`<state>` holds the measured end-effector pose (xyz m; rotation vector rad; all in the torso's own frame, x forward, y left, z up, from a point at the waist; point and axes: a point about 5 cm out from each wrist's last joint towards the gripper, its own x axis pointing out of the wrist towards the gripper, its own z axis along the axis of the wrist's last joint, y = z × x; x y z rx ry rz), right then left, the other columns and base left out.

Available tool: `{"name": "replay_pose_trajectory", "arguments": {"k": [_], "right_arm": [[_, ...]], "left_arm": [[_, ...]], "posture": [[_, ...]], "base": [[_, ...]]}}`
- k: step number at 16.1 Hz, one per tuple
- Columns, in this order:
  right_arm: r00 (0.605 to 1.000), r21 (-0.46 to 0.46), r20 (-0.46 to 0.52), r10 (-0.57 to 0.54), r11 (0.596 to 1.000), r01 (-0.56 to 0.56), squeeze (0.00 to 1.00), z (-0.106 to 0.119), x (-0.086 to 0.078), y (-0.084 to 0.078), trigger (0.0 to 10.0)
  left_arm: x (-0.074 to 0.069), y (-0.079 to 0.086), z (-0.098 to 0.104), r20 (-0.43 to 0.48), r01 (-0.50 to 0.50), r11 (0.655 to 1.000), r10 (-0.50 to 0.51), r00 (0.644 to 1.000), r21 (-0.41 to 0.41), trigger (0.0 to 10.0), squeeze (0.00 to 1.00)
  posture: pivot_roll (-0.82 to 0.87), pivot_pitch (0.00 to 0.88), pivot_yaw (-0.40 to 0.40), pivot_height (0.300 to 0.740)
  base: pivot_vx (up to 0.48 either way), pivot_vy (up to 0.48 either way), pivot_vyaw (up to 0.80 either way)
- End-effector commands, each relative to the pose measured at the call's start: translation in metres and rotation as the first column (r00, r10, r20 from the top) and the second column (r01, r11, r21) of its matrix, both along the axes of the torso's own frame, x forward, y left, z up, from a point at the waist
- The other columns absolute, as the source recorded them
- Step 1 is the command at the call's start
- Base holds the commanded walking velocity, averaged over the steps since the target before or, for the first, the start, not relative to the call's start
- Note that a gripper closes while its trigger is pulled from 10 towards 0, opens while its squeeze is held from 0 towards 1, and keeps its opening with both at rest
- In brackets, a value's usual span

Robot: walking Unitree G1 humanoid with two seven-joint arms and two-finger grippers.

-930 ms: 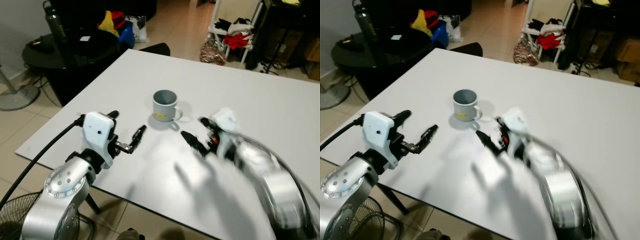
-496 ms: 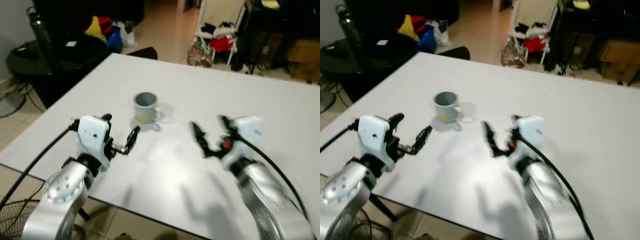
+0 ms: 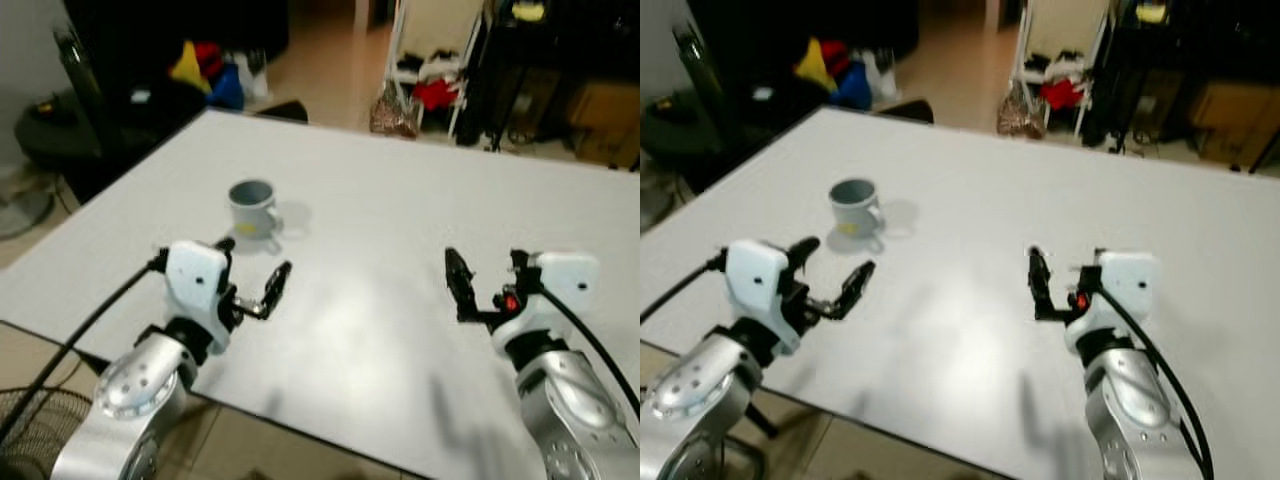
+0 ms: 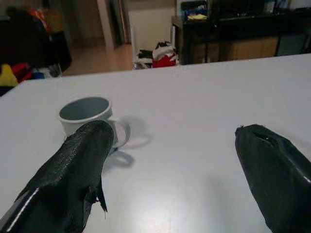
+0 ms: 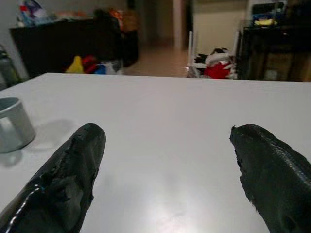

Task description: Setting the table

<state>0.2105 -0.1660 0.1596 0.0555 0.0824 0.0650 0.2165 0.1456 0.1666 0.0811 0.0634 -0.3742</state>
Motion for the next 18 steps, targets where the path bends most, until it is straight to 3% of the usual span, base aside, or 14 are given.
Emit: {"name": "replay_pose_trajectory", "arguments": {"k": [1,2,4,18], "right_arm": [[0.998,-0.010,0.025,0.062,0.998,-0.062,0.00,0.005,0.001,0.009,10.0],[0.996,-0.021,0.033,0.082,0.996,-0.081,0.00,0.007,0.002,0.011,10.0],[0.990,-0.027,0.039,0.132,0.991,-0.131,0.00,0.009,0.003,0.017,10.0],[0.980,-0.024,0.048,0.194,0.981,-0.193,0.00,0.014,0.004,0.025,10.0]], "left_arm": [[0.002,0.009,0.000,0.011,-0.059,0.997,0.059,0.998,0.056,10.0,0.00],[0.004,0.011,0.001,0.033,-0.079,0.993,0.077,0.997,0.090,10.0,0.00],[0.010,0.014,0.006,0.061,-0.142,0.989,0.139,0.988,0.046,10.0,0.00],[0.016,0.008,0.009,0.082,-0.129,0.990,0.125,0.989,0.054,10.0,0.00]], "posture": [[0.10,0.000,0.035,0.740],[0.10,0.000,0.035,0.740],[0.10,0.000,0.037,0.740],[0.09,0.000,0.056,0.740]], "base": [[0.000,0.000,0.58],[0.000,0.000,0.80],[0.000,0.000,0.80],[0.000,0.000,0.80]]}}
